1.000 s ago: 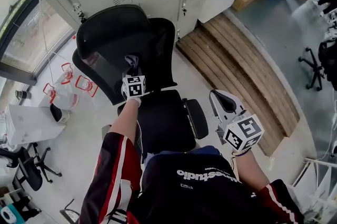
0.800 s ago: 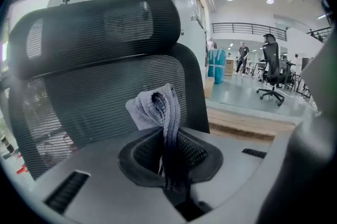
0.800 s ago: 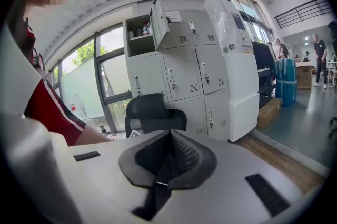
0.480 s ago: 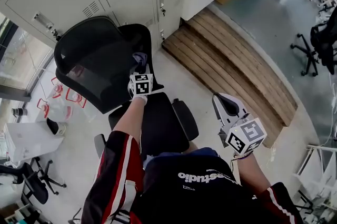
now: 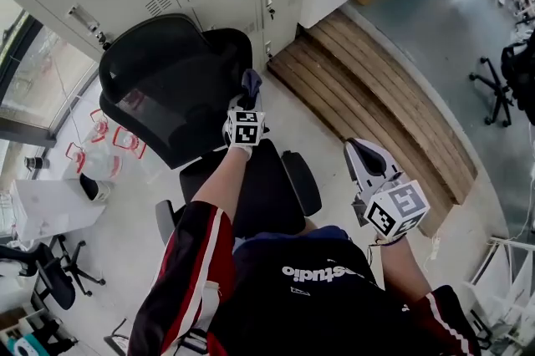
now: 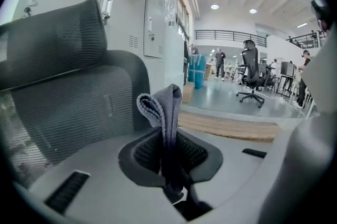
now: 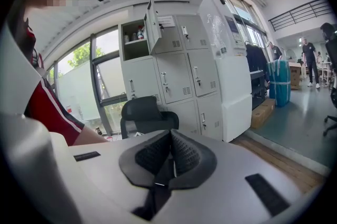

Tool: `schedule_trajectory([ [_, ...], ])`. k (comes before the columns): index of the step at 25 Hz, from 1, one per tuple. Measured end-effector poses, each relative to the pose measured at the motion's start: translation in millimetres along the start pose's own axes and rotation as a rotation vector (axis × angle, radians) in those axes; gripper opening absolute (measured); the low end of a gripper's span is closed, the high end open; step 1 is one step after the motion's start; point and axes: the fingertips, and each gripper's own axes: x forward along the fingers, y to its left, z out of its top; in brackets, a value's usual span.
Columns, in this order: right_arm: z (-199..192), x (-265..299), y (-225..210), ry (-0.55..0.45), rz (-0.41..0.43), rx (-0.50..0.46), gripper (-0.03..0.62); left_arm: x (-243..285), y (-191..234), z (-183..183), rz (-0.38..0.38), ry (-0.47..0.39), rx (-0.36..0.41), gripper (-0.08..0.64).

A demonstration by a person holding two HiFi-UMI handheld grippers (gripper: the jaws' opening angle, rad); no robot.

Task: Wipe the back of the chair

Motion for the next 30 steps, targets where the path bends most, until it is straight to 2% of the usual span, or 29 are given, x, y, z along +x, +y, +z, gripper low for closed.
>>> schedule_trajectory([
  [5, 6, 21, 45, -0.011, 0.083, -0.013, 0.014, -55, 49, -20, 0.068, -0.004, -0.034, 0.057],
  [16, -1, 70, 177, 0.008, 0.237, -0.078, 0.014, -195, 208, -136, 0.292, 0.049, -0.166, 0.057],
  [23, -18, 92, 238, 0.036, 0.276, -0.094, 0.014, -255, 289, -194, 0.390, 0.088, -0.158, 0.057],
  [30, -39, 103, 256, 0.069, 0.256, -0.097, 0.014, -264, 324, -233, 0.399, 0.139, -0.130, 0.057],
])
